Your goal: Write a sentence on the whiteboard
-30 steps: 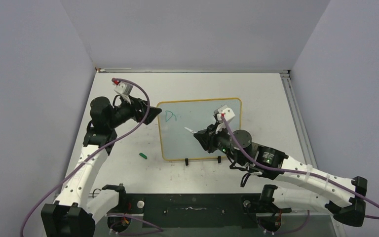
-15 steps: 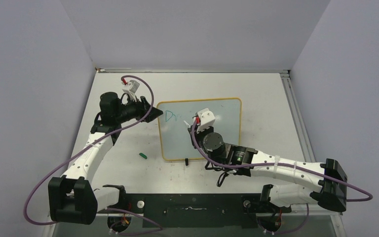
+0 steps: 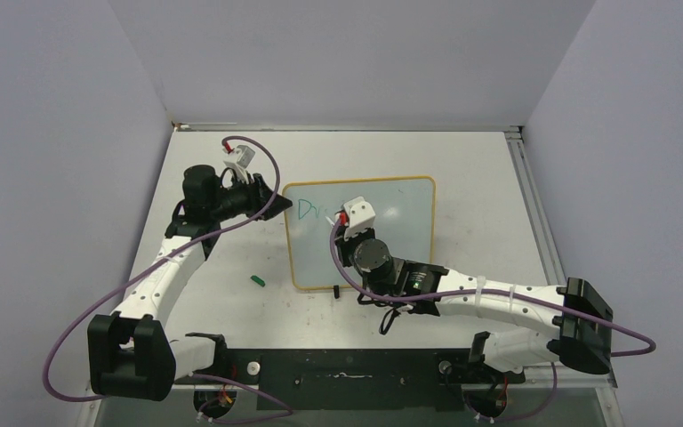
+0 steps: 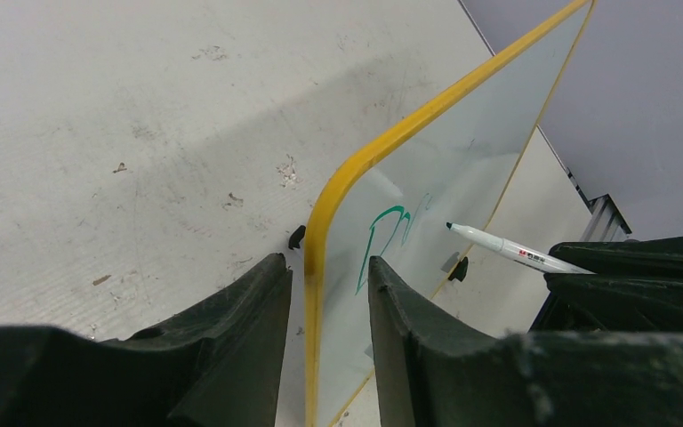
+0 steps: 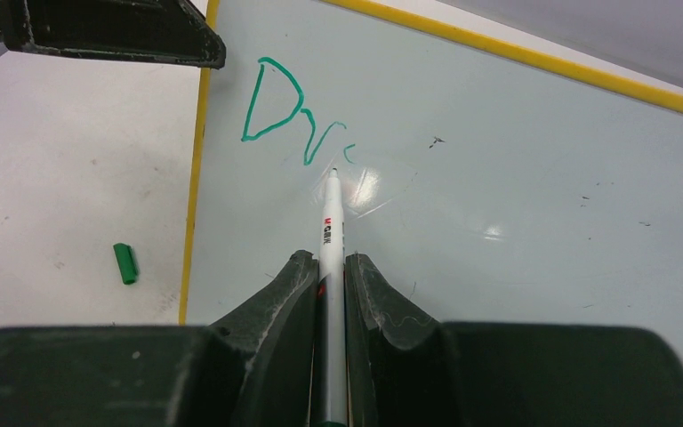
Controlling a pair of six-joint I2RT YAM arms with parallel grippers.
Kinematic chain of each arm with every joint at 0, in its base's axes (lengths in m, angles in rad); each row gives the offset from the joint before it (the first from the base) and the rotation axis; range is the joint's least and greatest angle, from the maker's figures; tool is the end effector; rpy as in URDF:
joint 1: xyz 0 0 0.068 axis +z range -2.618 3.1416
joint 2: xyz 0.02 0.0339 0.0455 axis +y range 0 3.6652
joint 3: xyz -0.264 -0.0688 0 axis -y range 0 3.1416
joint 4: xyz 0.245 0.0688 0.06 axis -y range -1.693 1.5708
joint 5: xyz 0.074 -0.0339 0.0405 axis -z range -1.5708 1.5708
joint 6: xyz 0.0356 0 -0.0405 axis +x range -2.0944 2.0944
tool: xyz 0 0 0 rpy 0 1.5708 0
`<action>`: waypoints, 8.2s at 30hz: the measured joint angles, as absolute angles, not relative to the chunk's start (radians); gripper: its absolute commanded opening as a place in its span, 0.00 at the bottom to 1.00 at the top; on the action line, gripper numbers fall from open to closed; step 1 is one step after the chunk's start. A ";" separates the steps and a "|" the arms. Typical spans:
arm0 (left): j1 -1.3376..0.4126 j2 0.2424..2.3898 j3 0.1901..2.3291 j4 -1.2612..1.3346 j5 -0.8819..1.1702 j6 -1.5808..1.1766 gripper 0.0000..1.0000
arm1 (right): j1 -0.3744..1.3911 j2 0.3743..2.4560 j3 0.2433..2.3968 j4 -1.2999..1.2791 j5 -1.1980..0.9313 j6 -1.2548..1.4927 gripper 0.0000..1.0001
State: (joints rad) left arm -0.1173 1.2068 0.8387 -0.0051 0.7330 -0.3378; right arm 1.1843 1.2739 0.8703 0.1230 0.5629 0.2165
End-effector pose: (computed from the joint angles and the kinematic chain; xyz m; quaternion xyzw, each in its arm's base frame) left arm 0.2651 -0.0552 0.2914 0.1159 0.7887 -0.4071 0.4459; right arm 0.1275 0.2630 0.2961 -0.2093 0.7572 0.2026 0.5847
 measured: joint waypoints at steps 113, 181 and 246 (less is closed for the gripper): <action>-0.119 1.211 0.849 -0.019 0.705 -0.305 0.10 | 1.217 1.205 0.828 0.120 0.706 0.213 0.05; -0.119 1.210 0.854 -0.032 0.696 -0.287 0.07 | 1.134 1.224 0.745 0.205 0.549 0.187 0.05; -0.119 1.210 0.854 -0.033 0.698 -0.285 0.06 | 1.146 1.179 0.736 0.204 0.677 0.137 0.05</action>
State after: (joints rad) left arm -0.1192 1.2102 0.8536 -0.0326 0.6979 -0.2852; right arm 1.1461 1.1793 0.7361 0.2043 0.6769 0.1371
